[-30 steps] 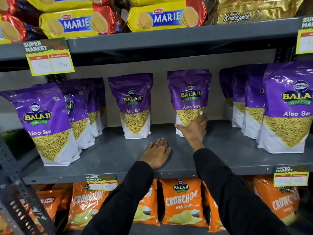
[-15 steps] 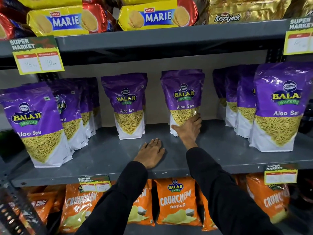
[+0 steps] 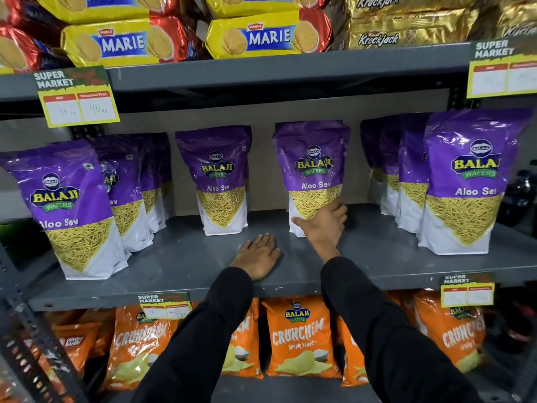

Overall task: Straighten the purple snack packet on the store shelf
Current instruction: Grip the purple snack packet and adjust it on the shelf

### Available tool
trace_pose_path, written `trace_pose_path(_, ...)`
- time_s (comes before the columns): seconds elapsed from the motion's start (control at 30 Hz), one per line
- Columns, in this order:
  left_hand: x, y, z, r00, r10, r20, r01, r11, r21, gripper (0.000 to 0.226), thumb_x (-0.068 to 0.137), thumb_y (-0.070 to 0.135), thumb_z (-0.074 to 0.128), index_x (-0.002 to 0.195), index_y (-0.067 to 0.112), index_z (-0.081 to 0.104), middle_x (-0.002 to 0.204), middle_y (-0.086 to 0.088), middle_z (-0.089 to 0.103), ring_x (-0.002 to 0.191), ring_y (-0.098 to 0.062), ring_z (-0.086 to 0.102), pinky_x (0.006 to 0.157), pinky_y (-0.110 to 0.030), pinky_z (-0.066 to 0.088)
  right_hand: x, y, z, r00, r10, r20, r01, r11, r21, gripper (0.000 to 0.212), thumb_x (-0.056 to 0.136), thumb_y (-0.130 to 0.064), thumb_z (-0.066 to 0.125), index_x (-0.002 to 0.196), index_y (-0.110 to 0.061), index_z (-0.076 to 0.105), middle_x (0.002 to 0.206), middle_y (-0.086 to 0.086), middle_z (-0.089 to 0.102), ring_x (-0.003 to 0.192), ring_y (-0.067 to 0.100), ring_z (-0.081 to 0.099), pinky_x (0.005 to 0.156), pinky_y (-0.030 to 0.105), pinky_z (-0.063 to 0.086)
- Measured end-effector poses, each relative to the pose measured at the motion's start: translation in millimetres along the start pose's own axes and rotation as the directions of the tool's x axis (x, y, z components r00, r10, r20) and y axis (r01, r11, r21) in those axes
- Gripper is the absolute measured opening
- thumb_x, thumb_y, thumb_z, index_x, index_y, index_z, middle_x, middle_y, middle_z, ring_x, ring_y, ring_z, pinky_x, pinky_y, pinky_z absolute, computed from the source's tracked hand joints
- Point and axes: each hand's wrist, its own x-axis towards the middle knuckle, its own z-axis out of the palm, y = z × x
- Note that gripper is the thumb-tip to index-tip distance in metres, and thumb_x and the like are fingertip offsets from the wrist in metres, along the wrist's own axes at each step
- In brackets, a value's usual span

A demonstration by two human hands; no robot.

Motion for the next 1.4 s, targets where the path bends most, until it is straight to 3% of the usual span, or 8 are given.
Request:
trace_pose_path(0.7,-2,2,-1,1.0,-0.011,-0.016,0.011,1.0,0.028,0.06,0.107,0.039,0.023,0.16,0.011,0.021,0.169,-0.007,0.016,0.157,-0.021,0.015,0.125,-0.041,0.012,-64,28,-50,0.989,-0.084,-0.118,0.085,0.996,0.008,0.135,0.055,-0.066,0.088,0.155,-0.002,0.022,0.139,0.02,0.042,0.126,0.037,0.047,0.104,0.046,0.043)
trace_pose_path(1.07,-2,6,2,0.996,-0.026,-0.082,0.031,0.998,0.056,0.052,0.106,0.036,0.026,0.149,0.011,0.039,0.159,-0.01,0.036,0.149,-0.024,0.032,0.119,-0.042,0.023,-72,32,-50,0.98,-0.112,-0.163,0.113,0.994,-0.008,0.133,0.054,-0.073,0.084,0.152,-0.007,0.023,0.135,0.018,0.043,0.123,0.034,0.05,0.102,0.044,0.046)
trace_pose_path(1.4,-3,7,0,0.998,-0.027,-0.053,0.03,0.998,0.062,0.057,0.106,0.038,0.024,0.157,0.011,0.028,0.167,-0.008,0.023,0.154,-0.023,0.022,0.123,-0.043,0.016,-72,31,-49,0.981,-0.124,-0.152,0.123,0.992,-0.015,0.133,0.056,-0.074,0.082,0.152,-0.007,0.02,0.136,0.017,0.042,0.123,0.033,0.049,0.102,0.043,0.045)
